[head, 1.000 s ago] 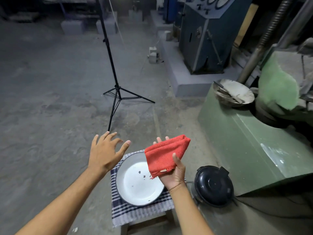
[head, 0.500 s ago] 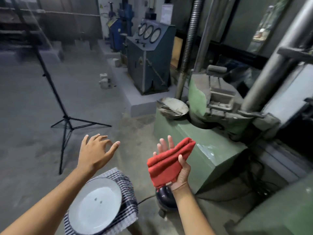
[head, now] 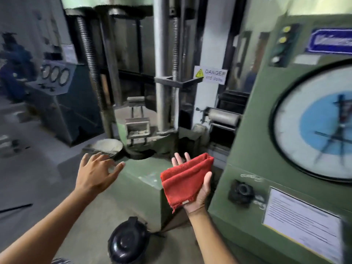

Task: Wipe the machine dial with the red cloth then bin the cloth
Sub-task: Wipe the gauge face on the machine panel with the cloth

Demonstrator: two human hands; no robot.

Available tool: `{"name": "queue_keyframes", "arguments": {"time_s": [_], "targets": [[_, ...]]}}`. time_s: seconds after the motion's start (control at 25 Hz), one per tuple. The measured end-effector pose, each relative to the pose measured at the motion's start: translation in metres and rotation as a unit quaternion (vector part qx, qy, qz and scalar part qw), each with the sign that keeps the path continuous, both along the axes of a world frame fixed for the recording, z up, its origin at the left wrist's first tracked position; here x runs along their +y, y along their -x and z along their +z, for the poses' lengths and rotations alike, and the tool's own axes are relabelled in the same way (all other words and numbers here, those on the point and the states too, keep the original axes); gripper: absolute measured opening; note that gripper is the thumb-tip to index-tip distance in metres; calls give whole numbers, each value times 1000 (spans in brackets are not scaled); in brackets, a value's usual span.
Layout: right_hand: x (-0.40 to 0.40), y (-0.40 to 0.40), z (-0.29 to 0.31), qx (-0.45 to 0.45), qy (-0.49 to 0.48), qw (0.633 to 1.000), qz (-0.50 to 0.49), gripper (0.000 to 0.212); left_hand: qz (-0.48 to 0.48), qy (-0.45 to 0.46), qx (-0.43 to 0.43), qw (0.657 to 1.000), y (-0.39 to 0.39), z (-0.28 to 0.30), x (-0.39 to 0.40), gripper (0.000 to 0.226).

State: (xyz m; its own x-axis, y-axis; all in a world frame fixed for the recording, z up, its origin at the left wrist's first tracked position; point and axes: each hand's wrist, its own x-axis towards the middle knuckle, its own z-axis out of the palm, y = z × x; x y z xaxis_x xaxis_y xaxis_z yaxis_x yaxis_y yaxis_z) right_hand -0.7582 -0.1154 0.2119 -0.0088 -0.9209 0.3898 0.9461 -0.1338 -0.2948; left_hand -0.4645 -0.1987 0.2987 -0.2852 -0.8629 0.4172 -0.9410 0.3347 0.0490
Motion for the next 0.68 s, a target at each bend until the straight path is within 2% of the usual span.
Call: {"name": "queue_keyframes", "arguments": {"time_s": [0.2, 0.36, 0.52, 0.68], "targets": [[72, 185, 36, 40, 54, 995, -75, 103, -97, 34, -3, 995, 189, 50, 30, 71], [130, 309, 84, 97, 61, 982, -151, 112, -141, 52, -8, 989, 319, 82, 58, 74], [167, 396, 121, 104, 63, 972, -201, 113, -180, 53, -3, 982, 423, 106, 76, 77], [183, 465, 153, 121, 13, 952, -279, 112, -213, 64, 10, 975, 507, 134, 75, 86]]}}
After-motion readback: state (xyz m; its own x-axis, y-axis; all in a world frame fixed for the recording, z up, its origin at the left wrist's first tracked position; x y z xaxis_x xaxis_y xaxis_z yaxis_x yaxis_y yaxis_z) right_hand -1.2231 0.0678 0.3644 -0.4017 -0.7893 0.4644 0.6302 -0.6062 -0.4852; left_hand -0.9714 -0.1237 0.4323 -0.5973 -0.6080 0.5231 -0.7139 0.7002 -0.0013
